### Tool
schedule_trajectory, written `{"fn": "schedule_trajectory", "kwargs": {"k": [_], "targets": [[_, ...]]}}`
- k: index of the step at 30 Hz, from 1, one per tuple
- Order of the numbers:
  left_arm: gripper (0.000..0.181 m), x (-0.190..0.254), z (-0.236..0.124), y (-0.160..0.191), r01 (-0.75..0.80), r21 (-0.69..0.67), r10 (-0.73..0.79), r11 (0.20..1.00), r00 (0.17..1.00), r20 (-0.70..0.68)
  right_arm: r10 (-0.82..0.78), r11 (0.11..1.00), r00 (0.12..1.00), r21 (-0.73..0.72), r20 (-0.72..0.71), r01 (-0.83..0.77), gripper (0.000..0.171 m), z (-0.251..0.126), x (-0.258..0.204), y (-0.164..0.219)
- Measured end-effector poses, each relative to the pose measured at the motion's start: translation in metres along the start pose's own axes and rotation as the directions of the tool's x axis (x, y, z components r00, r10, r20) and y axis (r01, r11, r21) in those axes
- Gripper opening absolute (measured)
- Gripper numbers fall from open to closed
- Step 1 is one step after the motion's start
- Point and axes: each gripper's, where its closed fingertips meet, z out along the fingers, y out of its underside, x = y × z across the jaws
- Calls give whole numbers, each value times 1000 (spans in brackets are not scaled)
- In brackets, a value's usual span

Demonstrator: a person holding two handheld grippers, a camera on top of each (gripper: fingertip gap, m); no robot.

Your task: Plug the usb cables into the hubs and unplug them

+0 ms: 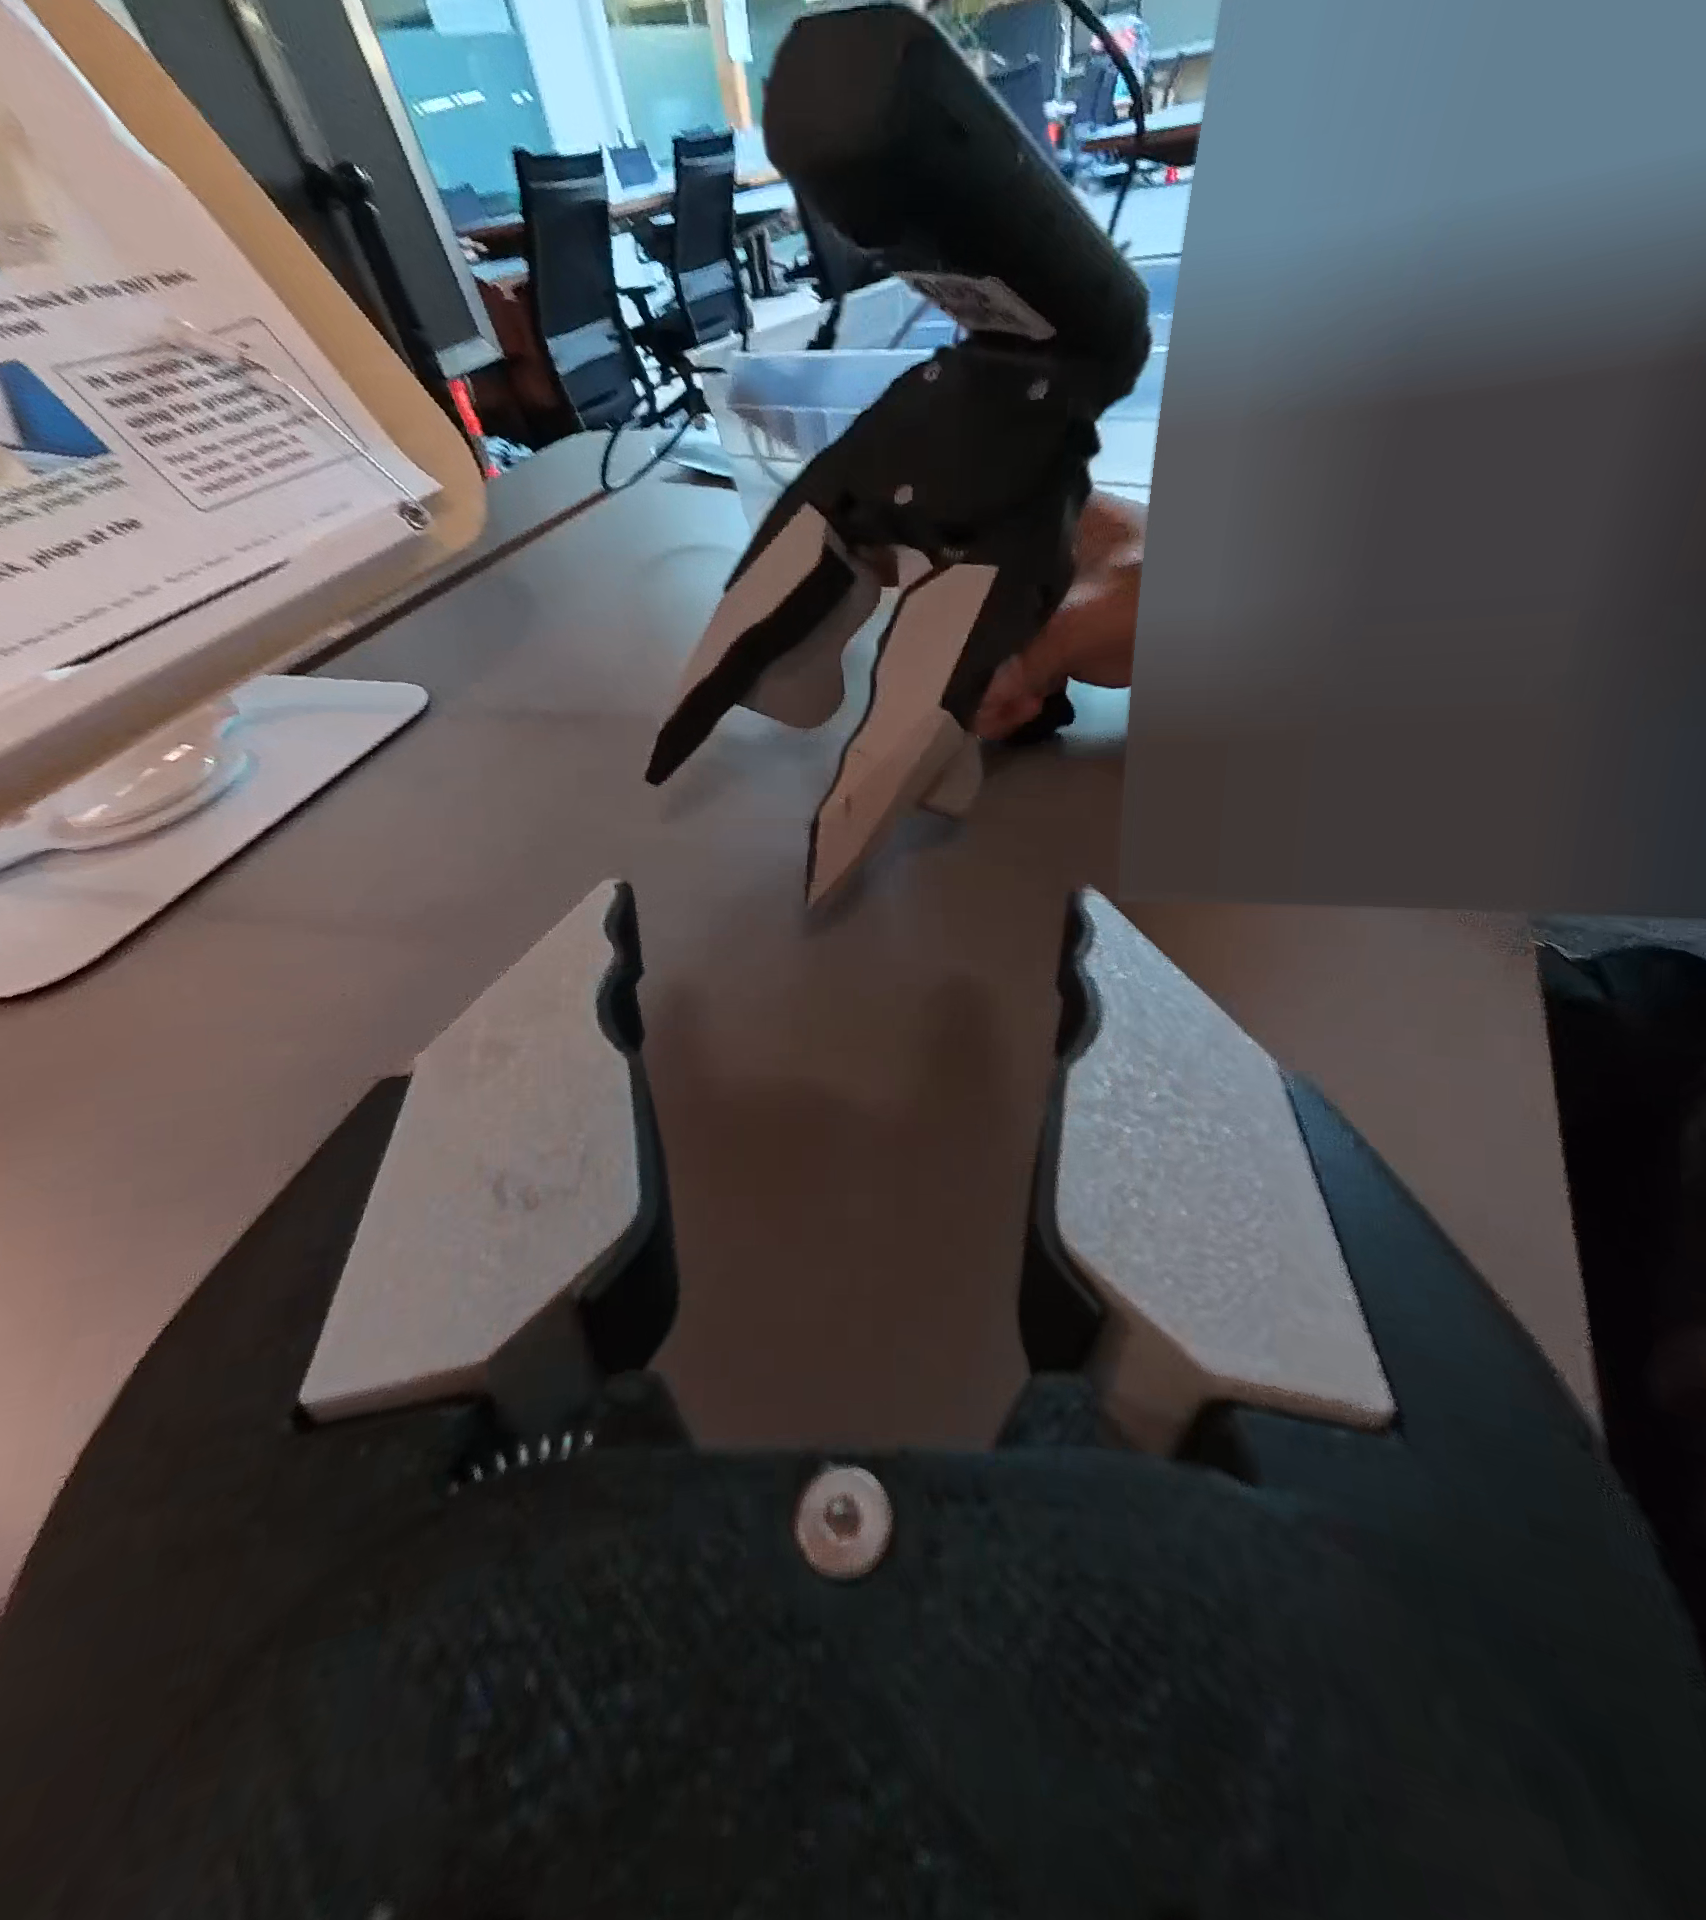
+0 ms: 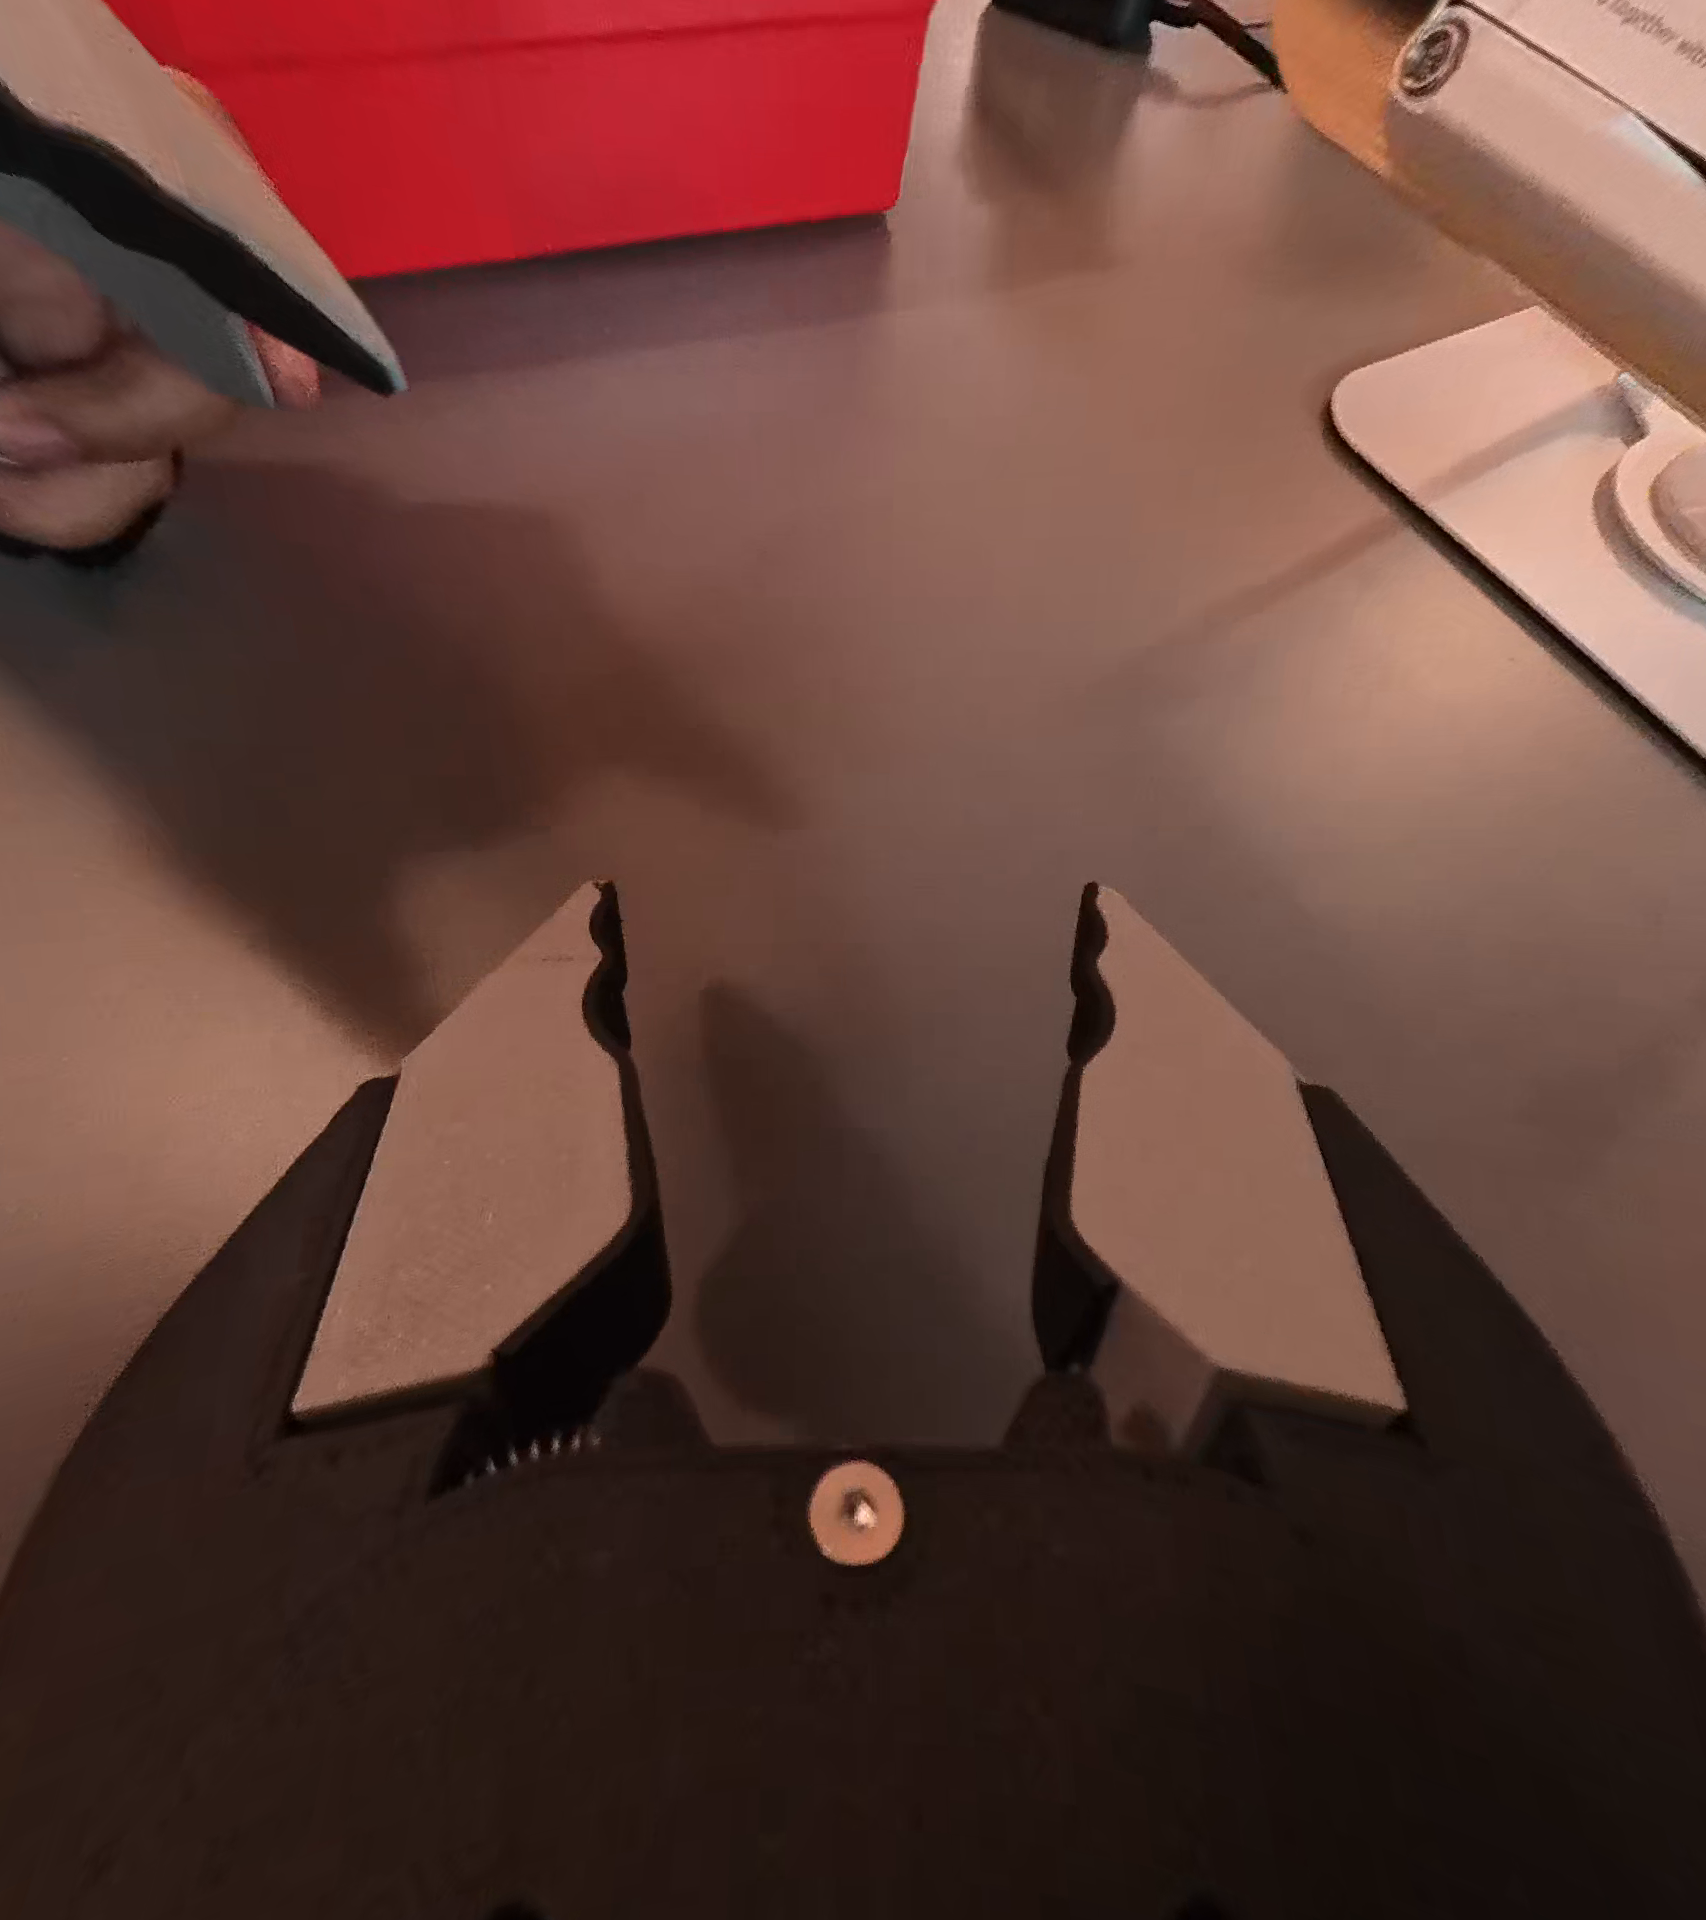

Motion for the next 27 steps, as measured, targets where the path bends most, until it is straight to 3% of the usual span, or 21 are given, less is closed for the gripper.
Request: {"fn": "schedule_trajectory", "kwargs": {"k": [4, 14, 19, 22, 27], "targets": [[85, 6, -2, 2, 22, -19, -22, 1000, 1000, -18, -7, 998, 1000, -66, 19, 8, 93, 3, -7, 10], [85, 4, 0, 3, 61, -30, -62, 998, 997, -38, 18, 996, 999, -83, 46, -14, 88, 5, -8, 12], [81, -6, 0, -2, 58, 8, -59, 998, 996, 64, 24, 996, 999, -84, 41, -21, 88, 5, -12, 12], [81, -12, -2, -3, 137, 4, -136, 991, 980, 145, 30, 997, 999, -72, 16, -29, 88, 5, -11, 10], [84, -25, -43, -54, 192, -30, -180, 981, 957, 229, 95, 995, 995, -45, 30, -93, 88, 1, -9, 7]]}}
